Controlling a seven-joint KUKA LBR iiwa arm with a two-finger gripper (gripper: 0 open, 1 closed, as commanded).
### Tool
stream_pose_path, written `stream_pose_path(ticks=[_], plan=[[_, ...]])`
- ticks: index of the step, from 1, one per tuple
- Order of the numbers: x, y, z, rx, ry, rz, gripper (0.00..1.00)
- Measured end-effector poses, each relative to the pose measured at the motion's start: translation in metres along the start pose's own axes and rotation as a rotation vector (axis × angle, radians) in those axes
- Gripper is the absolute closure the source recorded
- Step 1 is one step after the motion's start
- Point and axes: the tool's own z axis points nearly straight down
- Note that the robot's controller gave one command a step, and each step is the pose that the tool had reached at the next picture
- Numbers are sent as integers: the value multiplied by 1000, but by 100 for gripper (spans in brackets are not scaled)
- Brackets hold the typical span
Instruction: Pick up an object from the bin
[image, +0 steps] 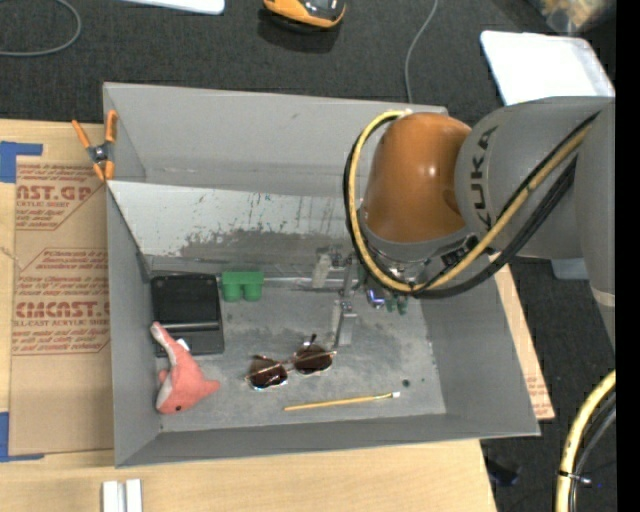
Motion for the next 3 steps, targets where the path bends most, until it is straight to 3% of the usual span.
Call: stream_pose_path(ticks=[1,2,3], plan=[[-2,0,-4,0,-7,1,0],[8,9,21,1,-14,-89,0],[8,42,85,0,-7,-179,0]])
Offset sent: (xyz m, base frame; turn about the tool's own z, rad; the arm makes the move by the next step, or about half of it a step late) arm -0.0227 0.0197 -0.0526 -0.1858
